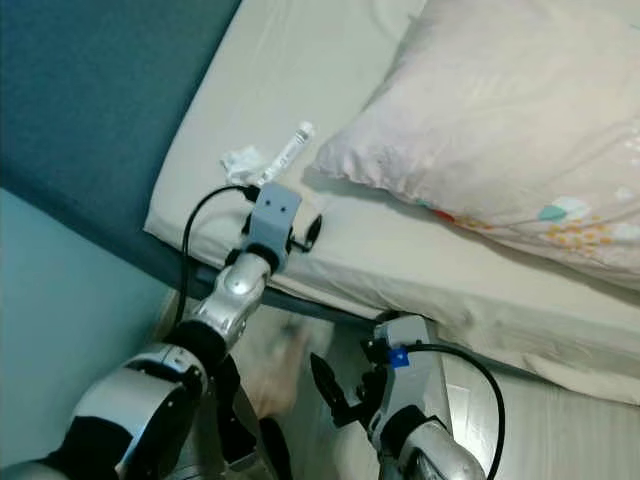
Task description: Clean up the room
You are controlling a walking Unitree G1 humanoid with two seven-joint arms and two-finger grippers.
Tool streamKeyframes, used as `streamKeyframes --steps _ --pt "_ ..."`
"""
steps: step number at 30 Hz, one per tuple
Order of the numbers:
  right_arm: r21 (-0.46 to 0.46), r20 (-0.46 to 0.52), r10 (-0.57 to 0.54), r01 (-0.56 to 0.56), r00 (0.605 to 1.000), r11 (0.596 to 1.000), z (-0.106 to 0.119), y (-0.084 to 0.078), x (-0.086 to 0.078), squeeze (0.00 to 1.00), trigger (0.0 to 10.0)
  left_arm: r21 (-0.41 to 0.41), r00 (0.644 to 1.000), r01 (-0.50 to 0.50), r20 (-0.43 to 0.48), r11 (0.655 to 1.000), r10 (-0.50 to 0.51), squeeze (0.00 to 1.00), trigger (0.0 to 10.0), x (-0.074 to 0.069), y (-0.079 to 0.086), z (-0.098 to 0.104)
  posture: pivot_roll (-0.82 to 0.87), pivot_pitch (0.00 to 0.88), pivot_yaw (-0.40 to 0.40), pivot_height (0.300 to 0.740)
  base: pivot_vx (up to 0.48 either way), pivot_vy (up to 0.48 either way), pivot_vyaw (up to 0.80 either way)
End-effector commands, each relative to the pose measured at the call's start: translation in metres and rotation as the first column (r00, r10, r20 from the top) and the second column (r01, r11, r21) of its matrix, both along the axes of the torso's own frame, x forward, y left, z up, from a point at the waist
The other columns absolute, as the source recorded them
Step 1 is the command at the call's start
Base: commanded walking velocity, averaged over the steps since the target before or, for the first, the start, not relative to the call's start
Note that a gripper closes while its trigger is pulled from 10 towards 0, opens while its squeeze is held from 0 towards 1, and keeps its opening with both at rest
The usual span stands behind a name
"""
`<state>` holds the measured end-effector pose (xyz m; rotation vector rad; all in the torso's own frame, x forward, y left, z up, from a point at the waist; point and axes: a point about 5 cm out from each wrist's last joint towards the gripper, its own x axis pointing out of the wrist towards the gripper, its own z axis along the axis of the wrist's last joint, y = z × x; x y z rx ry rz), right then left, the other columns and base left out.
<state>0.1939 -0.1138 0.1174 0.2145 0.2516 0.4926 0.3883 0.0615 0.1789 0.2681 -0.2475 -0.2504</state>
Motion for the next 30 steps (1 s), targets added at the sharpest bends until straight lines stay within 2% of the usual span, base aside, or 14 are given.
streamKeyframes --steps 1,6,15,19,25,27,30 --pt "0.019 -0.033 0.016 -0.015 0.999 1.000 -0.002 0.005 -0.006 0.00 10.0 0.059 0.997 -0.049 -0.054 0.997 0.052 0.00 10.0 -0.001 0.011 -0.016 -0.25 0.547 0.109 0.490 0.000 0.000 0.00" --pt "0.016 -0.030 0.014 -0.013 0.999 1.000 0.002 0.004 -0.005 0.00 10.0 0.032 0.985 -0.169 -0.014 0.985 0.169 0.00 10.0 0.009 0.028 0.002 -0.25 0.544 0.108 0.490 0.000 0.000 0.00" --pt "0.017 -0.032 0.011 -0.011 0.999 1.000 0.003 0.004 -0.004 0.00 10.0 0.004 0.983 -0.180 0.042 0.984 0.180 0.00 10.0 0.013 0.036 0.017 -0.24 0.537 0.110 0.490 0.000 0.000 0.00" --pt "0.022 -0.033 0.005 -0.004 0.999 1.000 0.006 0.004 -0.003 0.00 10.0 0.050 0.979 -0.191 0.076 0.980 0.187 0.00 10.0 0.013 0.038 0.020 -0.25 0.540 0.110 0.490 0.000 0.000 0.00" --pt "0.024 -0.026 0.000 0.000 1.000 1.000 0.009 0.004 -0.002 0.00 10.0 0.082 0.966 -0.246 0.095 0.966 0.238 0.00 10.0 0.017 0.049 0.027 -0.25 0.556 0.109 0.490 0.000 0.000 0.00" --pt "0.026 -0.022 -0.004 0.005 1.000 1.000 0.012 0.004 -0.002 0.00 10.0 0.065 0.958 -0.276 0.093 0.959 0.270 0.00 10.0 0.022 0.059 0.039 -0.26 0.573 0.108 0.490 0.000 0.000 0.00" --pt "0.027 -0.022 -0.005 0.006 1.000 1.000 0.012 0.004 -0.002 0.00 10.0 0.062 0.956 -0.286 0.087 0.956 0.280 0.00 10.0 0.024 0.063 0.044 -0.26 0.574 0.108 0.490 0.000 0.000 0.00"
